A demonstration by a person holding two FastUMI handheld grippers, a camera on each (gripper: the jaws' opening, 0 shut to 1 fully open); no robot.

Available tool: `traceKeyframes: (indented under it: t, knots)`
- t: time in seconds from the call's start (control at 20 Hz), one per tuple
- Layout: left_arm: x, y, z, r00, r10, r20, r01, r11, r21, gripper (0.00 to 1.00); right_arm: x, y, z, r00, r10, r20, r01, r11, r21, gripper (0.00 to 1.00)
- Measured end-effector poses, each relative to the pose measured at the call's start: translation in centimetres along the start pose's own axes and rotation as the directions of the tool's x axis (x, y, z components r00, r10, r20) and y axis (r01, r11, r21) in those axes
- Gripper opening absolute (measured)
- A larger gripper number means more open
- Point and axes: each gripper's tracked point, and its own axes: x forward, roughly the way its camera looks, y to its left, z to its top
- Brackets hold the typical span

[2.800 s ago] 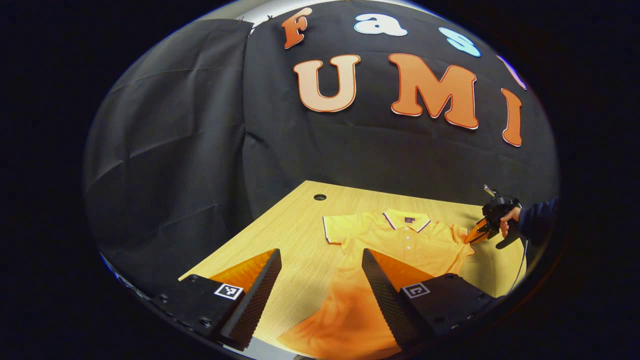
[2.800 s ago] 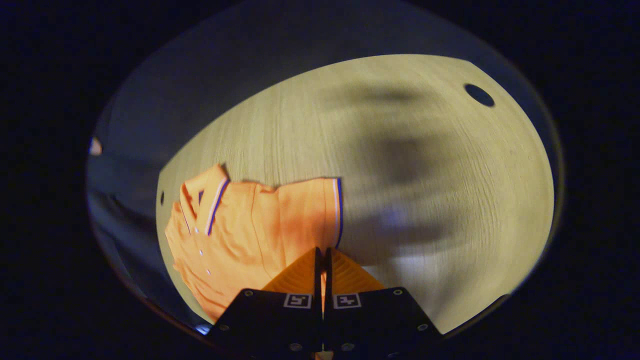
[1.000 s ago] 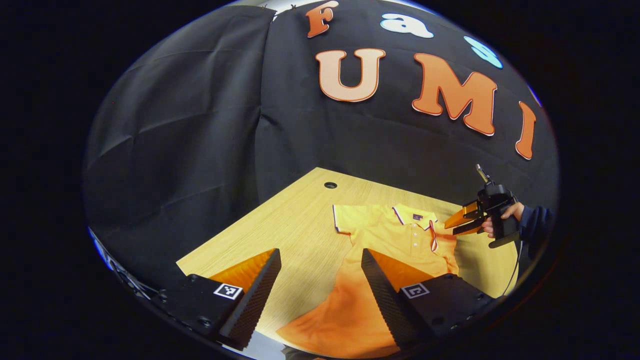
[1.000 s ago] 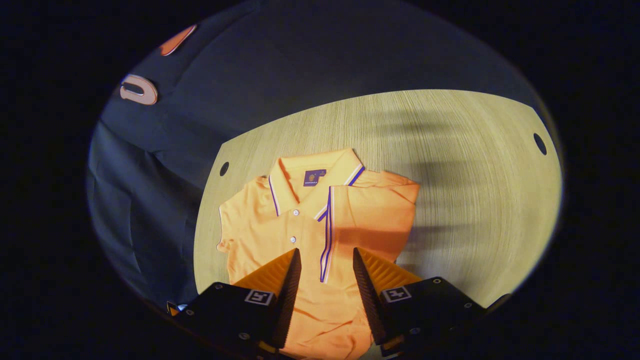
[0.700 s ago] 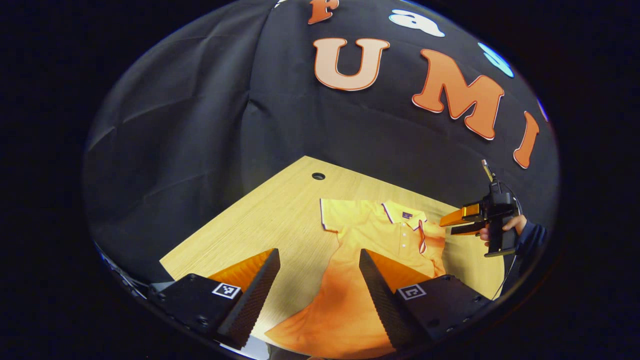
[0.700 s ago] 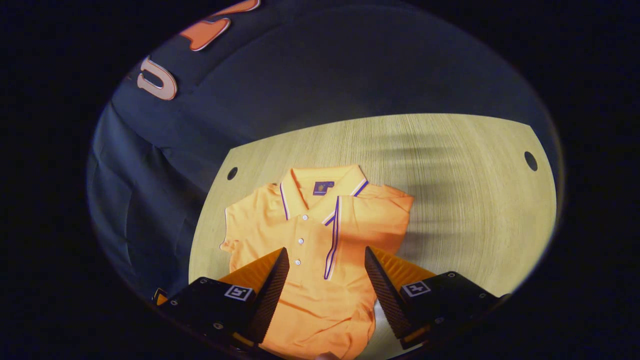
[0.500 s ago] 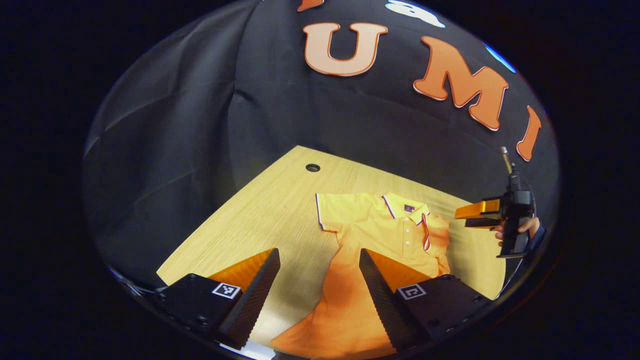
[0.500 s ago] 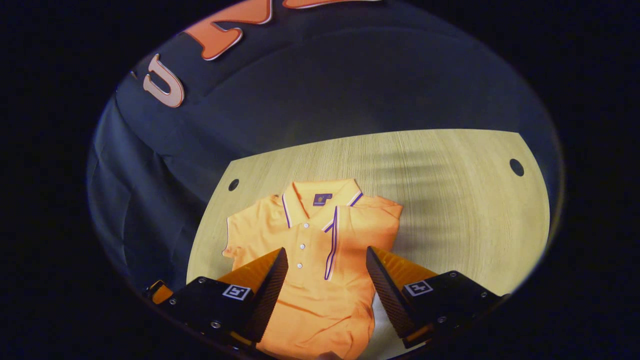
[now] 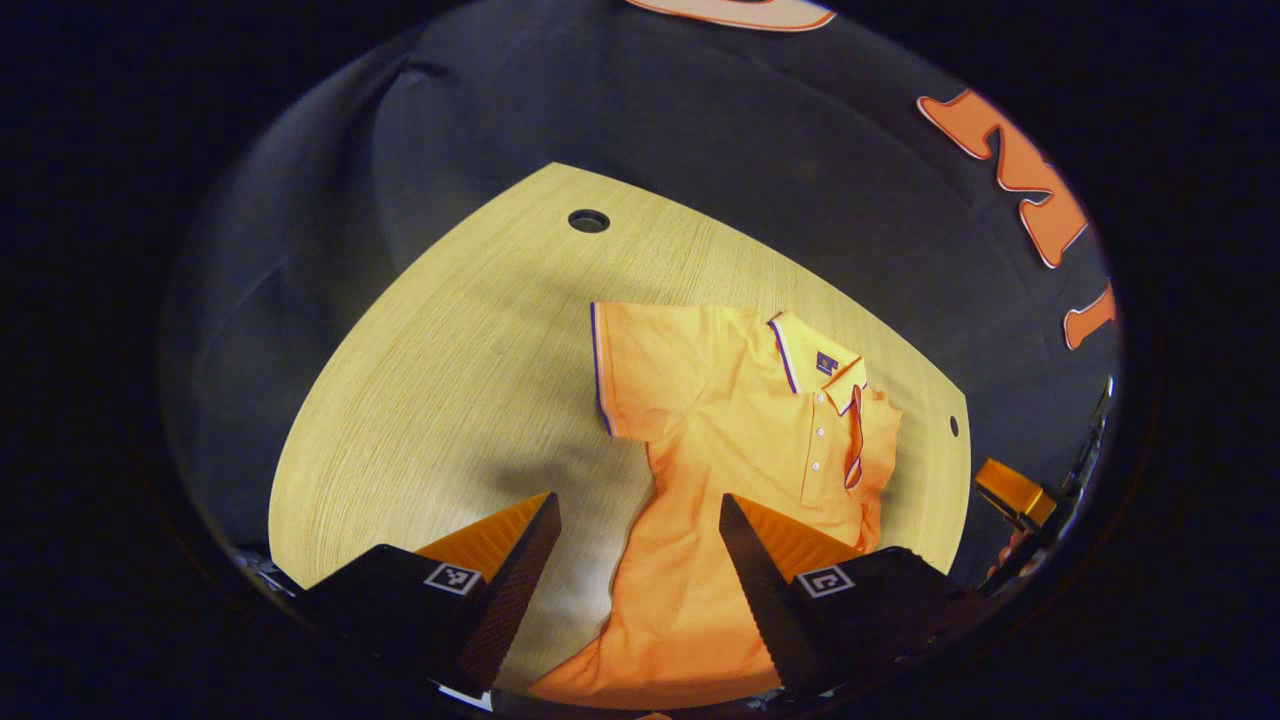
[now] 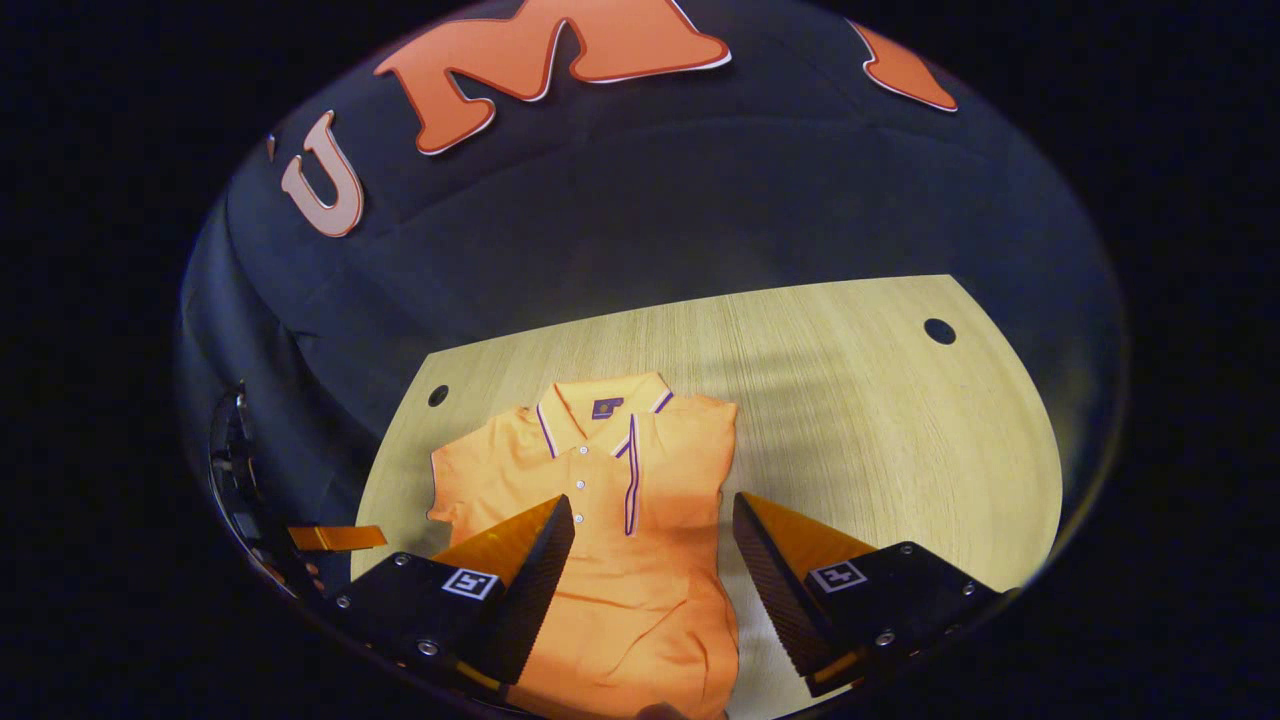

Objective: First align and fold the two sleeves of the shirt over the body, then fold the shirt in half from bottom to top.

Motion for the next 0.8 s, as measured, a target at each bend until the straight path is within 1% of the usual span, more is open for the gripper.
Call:
traceKeyframes:
  t: [0.05,0.2,0.3,0.45,0.65,0.8]
  knots:
    - [1.1,0.2,0.8,1.0,0.003,-0.029,-0.003,1.0,0.007,0.97,-0.4,0.0,-0.5,1.0,-0.014,0.003,0.014,1.0,0.013,0.98]
    - [4.1,0.9,2.8,0.994,0.018,-0.109,-0.015,1.0,0.025,0.97,-1.8,0.3,-2.0,0.998,-0.055,0.021,0.054,0.997,0.049,0.98]
    - [6.1,1.2,4.2,0.989,0.037,-0.142,-0.03,0.998,0.048,0.97,-2.7,0.5,-3.2,0.997,-0.076,0.034,0.074,0.995,0.063,0.98]
    - [8.7,1.7,5.5,0.981,0.081,-0.176,-0.066,0.994,0.088,0.97,-4.1,0.5,-5.6,0.993,-0.112,0.021,0.11,0.99,0.09,0.98]
    - [11.6,2.3,6.3,0.969,0.141,-0.201,-0.115,0.984,0.134,0.98,-6.0,0.4,-7.7,0.99,-0.137,0.022,0.134,0.984,0.116,0.98]
    - [12.7,2.6,6.2,0.957,0.195,-0.216,-0.161,0.973,0.165,0.92,-7.3,0.2,-8.9,0.988,-0.154,0.017,0.151,0.98,0.129,0.98]
